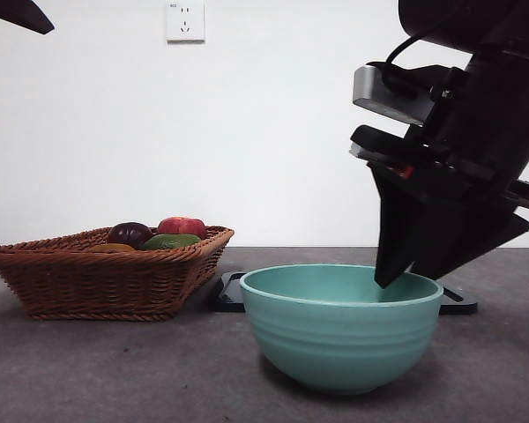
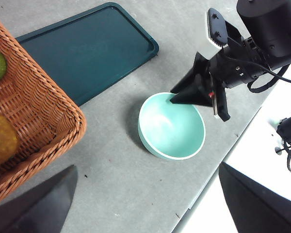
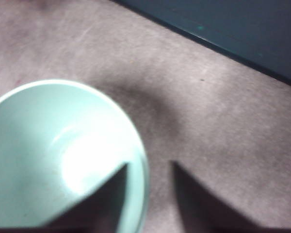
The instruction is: Pick up the wifruite, put it on the bowl, pick up the plate, put it on desk
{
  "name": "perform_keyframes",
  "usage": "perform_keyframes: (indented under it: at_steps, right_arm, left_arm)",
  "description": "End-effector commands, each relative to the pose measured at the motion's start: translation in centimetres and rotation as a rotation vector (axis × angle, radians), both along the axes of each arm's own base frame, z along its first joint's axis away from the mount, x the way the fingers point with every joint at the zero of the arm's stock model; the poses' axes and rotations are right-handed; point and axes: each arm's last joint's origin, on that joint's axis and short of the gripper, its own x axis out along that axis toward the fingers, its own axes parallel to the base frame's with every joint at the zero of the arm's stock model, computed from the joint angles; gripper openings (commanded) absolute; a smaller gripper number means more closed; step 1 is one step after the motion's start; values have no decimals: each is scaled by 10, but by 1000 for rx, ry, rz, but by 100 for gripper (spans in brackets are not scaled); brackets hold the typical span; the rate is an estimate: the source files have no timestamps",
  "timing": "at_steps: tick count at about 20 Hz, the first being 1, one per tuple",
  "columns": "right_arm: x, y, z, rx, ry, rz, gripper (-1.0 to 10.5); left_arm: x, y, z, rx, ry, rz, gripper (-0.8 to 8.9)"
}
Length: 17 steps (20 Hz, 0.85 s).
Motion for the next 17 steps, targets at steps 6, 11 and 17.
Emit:
perform_keyframes:
  at_steps: [6,11,17]
  right_arm:
    - [-3,-3,45,80,-158,-40,230]
    - [-28,-21,117,184,-293,-7,230]
    - [-68,-46,158,275,-263,112,230]
  left_arm:
    - [1,-1,6,-7,-24,-12,464]
    - [1,-1,6,-7,-24,-12,464]
    - [1,-1,6,-8,-21,-10,464]
